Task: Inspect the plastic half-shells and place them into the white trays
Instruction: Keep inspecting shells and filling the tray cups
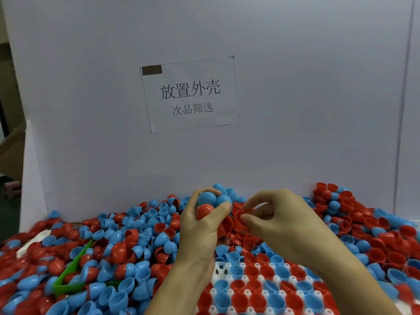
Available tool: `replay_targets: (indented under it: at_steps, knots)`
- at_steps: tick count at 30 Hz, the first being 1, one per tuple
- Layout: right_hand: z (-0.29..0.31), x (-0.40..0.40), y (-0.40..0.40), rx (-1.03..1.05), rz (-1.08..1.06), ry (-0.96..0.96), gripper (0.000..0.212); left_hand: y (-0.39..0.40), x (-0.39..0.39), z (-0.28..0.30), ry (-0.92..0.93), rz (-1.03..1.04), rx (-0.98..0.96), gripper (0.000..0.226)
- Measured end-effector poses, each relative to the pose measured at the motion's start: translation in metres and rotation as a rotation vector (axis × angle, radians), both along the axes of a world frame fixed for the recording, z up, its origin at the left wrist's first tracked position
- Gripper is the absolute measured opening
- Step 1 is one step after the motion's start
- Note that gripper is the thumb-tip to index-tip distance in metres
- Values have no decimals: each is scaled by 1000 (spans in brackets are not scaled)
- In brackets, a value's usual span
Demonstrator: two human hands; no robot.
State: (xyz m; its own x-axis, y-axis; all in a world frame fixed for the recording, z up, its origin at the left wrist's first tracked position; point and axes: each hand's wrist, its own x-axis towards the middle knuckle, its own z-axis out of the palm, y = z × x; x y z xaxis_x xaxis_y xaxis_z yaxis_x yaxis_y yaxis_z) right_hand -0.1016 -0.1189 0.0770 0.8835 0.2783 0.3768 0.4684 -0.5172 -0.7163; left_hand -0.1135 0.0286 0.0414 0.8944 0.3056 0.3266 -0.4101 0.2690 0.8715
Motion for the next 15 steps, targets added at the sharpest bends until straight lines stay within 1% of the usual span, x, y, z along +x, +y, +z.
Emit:
replay_targets:
  at_steps: [4,7,10,13,15]
  knots:
    - [-2,1,0,-50,-1,41,17,0,-1,1,-18,-24,64,17]
    - [-3,1,3,-36,-4,59,15,1,-1,1,-14,-40,60,18]
    - [2,-1,0,-4,-61,30,8,8,-1,5,-5,-43,22,19]
    - [10,-4,-9,62,-110,-39,11,23,-1,11,-10,-18,-50,19]
    - [14,-5,-13,37,-96,-47,18,35,-2,16,-17,16,-84,19]
